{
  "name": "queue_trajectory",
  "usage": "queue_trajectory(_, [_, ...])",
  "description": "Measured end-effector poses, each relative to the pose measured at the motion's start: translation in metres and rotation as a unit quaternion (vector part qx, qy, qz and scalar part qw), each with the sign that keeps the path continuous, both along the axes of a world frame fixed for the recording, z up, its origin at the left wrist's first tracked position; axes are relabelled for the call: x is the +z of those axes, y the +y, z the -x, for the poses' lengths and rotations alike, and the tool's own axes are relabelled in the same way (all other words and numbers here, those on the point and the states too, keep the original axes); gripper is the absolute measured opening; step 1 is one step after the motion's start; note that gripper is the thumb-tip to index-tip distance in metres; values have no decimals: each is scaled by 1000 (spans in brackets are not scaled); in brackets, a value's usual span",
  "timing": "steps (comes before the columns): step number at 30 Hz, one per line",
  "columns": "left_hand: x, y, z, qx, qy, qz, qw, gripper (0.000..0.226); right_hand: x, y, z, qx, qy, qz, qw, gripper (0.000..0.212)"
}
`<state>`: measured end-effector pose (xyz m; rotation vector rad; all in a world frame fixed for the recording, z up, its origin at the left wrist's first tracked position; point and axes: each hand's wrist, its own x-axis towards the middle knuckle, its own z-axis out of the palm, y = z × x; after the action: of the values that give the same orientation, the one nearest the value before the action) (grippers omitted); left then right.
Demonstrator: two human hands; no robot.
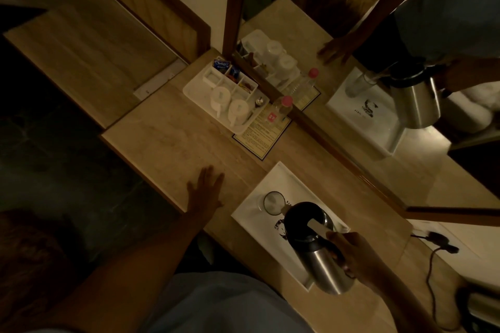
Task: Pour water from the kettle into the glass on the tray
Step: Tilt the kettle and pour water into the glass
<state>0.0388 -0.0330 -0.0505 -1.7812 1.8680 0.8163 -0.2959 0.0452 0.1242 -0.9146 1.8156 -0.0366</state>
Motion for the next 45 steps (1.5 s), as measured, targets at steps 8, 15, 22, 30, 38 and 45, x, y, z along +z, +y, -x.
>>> queue_trajectory(8, [0,-1,1,2,-1,0,1000,97,1,-4,0,21,2,1,1000,47])
queue_trajectory(15, [-1,-2,1,3,-2,-4,1000,97,0,-5,1,25,9,-2,1000,47])
queue_trajectory(22, [-2,-1,0,3,0,2,1000,97,-5,-9,2,20,11,-7,1000,48])
queue_trajectory(30, [-3,-1,0,5,4,-3,1000,98,-5,-13,1,15,10,-10,1000,50])
queue_trajectory(38, [-4,0,0,1,5,1,1000,97,-1,-15,-4,34,23,-18,999,50])
queue_trajectory(45, [-5,1,-2,5,11,6,1000,96,3,-17,-9,32,32,-31,998,48])
